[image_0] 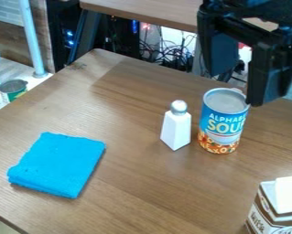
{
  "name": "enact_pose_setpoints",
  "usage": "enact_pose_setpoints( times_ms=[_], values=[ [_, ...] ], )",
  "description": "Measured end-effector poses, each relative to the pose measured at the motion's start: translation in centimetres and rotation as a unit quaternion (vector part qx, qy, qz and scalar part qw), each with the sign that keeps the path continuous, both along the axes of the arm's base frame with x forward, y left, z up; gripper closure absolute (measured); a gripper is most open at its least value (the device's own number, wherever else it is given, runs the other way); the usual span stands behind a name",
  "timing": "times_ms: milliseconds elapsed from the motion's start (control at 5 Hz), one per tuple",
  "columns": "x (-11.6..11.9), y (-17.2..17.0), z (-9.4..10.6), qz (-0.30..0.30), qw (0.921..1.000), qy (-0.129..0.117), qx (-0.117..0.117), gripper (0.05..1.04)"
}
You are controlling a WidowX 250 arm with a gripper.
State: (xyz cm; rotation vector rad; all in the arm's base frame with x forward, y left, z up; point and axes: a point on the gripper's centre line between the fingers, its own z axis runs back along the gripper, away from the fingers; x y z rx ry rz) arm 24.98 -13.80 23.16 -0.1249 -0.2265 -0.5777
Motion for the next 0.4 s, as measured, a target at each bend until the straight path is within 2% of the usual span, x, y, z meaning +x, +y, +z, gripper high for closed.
enact_pose_setpoints(
  times_ms=[200, 400],
  values=[
    [0.0, 0.0, -0.7, 0.000, 0.9999, 0.012, 0.006, 0.077],
    [2.4, 2.4, -3.7, 0.019, 0.9981, 0.050, 0.030, 0.077]
  ],
)
